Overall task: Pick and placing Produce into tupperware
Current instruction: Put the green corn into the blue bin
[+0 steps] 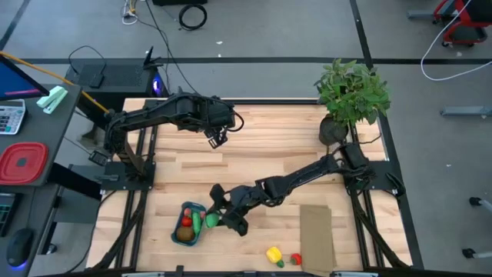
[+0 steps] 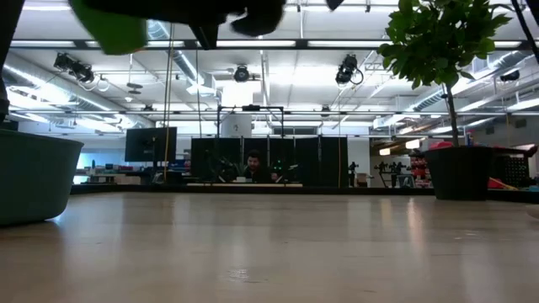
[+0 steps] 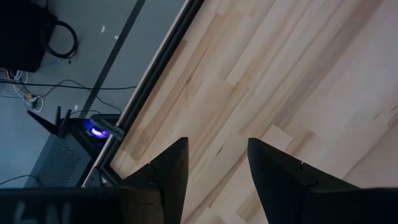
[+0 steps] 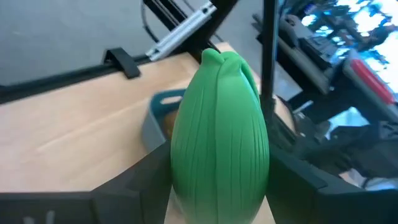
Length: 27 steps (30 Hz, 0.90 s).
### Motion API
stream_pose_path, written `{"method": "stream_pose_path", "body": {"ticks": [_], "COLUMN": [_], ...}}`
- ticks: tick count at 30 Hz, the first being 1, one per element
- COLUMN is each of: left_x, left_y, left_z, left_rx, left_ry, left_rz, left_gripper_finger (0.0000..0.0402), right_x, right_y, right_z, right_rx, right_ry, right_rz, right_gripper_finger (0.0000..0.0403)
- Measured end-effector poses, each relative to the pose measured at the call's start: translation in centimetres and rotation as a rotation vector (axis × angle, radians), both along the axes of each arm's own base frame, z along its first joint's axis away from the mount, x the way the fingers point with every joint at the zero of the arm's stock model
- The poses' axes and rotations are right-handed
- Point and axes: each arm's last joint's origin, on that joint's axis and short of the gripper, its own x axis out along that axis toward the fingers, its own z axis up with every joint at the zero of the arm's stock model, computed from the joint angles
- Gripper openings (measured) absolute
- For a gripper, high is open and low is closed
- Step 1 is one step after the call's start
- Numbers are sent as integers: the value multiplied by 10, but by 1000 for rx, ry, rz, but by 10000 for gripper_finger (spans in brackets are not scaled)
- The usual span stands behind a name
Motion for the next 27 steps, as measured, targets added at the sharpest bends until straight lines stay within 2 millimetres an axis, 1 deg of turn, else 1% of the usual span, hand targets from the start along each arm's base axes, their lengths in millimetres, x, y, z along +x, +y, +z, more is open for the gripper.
{"method": "stream_pose_path", "body": {"ticks": [4,6,8,11,15,17,20,24,27], "left_x": [0,0,0,0,0,0,0,0,0], "left_y": [0,0,0,0,0,0,0,0,0], "left_z": [0,0,0,0,0,0,0,0,0], "left_rx": [0,1,3,4,5,5,4,3,2], "left_ry": [0,2,9,14,14,14,14,14,14], "left_rz": [-2,-3,-15,-23,-22,-23,-23,-24,-24], "left_gripper_finger": [172,172,172,172,172,172,172,172,172], "right_x": [13,20,29,44,62,68,73,75,76], "right_y": [0,-2,-6,-13,-16,-13,-7,0,1], "right_z": [-17,-25,-29,-28,-30,-33,-41,-61,-68], "right_rx": [42,86,139,243,378,410,422,408,411], "right_ry": [-75,-78,-92,-93,-71,-61,-25,21,33], "right_rz": [-39,-68,-95,-143,-141,-121,-103,-101,-105], "right_gripper_finger": [218,218,218,218,217,217,218,219,218]}}
